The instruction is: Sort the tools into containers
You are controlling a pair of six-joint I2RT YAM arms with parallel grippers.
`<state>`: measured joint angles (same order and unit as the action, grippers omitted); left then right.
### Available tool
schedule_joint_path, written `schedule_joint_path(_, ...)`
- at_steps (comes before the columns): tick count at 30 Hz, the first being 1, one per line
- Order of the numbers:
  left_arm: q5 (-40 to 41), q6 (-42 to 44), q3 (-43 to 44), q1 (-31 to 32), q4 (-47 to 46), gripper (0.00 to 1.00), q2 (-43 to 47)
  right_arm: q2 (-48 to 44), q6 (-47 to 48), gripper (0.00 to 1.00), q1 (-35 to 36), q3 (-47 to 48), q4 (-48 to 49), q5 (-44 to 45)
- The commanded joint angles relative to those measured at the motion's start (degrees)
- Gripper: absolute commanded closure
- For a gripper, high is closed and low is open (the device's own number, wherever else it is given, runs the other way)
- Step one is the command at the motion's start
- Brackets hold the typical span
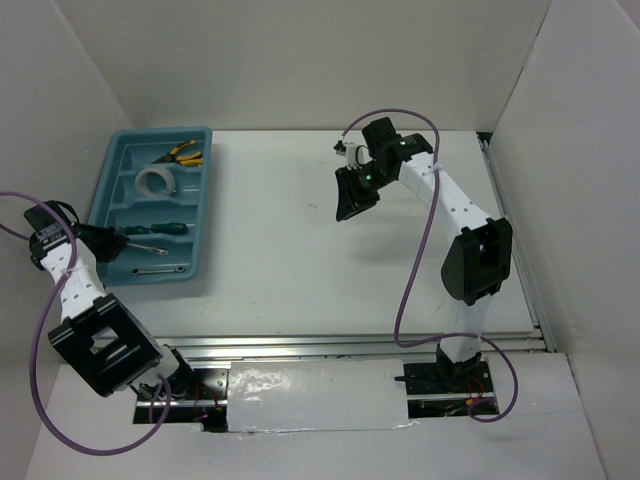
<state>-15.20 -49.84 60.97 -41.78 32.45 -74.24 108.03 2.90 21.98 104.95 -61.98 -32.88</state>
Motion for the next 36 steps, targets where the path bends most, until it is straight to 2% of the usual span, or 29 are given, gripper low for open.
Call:
schedule_joint_path(1,-2.2,-0.9,-1.8,-0.9,-3.0,1.0,-1.2,-1.9,0.7,0.65,0.0,0.3,0.6,0.9)
schedule_joint_path(5,-2.6,-4.6,-3.9,0.6,-4.1,1.0,-3.7,-1.6,0.7,0.65,0.0,0.1,0.8,0.3)
schedule_joint_path(11,1.0,-8.4,-6.5,3.5,-7.0,1.0,-4.4,-1.1,1.3,0.66,-0.3,-1.1,0.4,-0.5)
schedule_joint_path(20,2.1,-11.3,-8.2,5.1,-9.5,0.8,-5.0,-0.4,1.4,0.66,-0.4,-0.7,0.1,-0.9)
schedule_joint_path(25,2.6,-11.2,-8.7,5.3,-9.7,0.6,-5.0,-0.4,1.3,0.67,-0.4,-0.4,0.1,-0.5)
schedule_joint_path(29,1.8,-10.9,-8.5,5.3,-9.2,0.3,-4.2,-0.5,1.3,0.66,-0.4,-0.3,-0.2,-0.4)
schedule_joint_path(31,0.4,-10.1,-7.6,5.0,-8.6,0.26,-2.7,-0.7,1.3,0.66,-0.3,-0.1,-0.3,-0.3)
schedule_joint_path(35,-5.9,-4.7,-2.5,6.7,-10.6,0.12,5.4,-2.7,1.8,0.68,-0.7,0.8,-1.0,1.9)
schedule_joint_path(36,-6.4,0.5,-0.3,8.0,-11.3,0.01,6.5,-3.4,1.8,0.68,-1.1,0.9,-0.6,2.6)
